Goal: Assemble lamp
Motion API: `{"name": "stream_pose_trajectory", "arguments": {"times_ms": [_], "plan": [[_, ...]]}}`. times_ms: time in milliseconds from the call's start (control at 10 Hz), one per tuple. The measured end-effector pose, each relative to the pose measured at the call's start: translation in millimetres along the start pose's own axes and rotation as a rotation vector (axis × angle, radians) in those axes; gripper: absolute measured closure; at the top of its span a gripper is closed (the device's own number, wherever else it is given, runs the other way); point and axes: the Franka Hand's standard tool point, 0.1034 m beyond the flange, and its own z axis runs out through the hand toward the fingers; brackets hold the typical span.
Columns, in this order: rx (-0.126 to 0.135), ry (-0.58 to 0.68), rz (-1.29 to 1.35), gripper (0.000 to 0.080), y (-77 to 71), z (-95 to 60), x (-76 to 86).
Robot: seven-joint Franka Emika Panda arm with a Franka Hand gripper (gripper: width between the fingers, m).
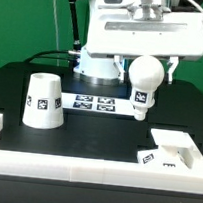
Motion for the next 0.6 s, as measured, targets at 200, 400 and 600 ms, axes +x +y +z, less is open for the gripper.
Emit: {"name": "stream_pose_trajectory", "arguments": {"times_ms": [200,400,600], "plan": [[0.013,0.021,-0.002,0.0223,-11.2,-6.9,18.0],[0.029,0.033,0.016,0.0223,-27.7,-6.0,27.1],[0.028,0.03,0.009,0.0223,-26.3,-5.0,25.5]]}}
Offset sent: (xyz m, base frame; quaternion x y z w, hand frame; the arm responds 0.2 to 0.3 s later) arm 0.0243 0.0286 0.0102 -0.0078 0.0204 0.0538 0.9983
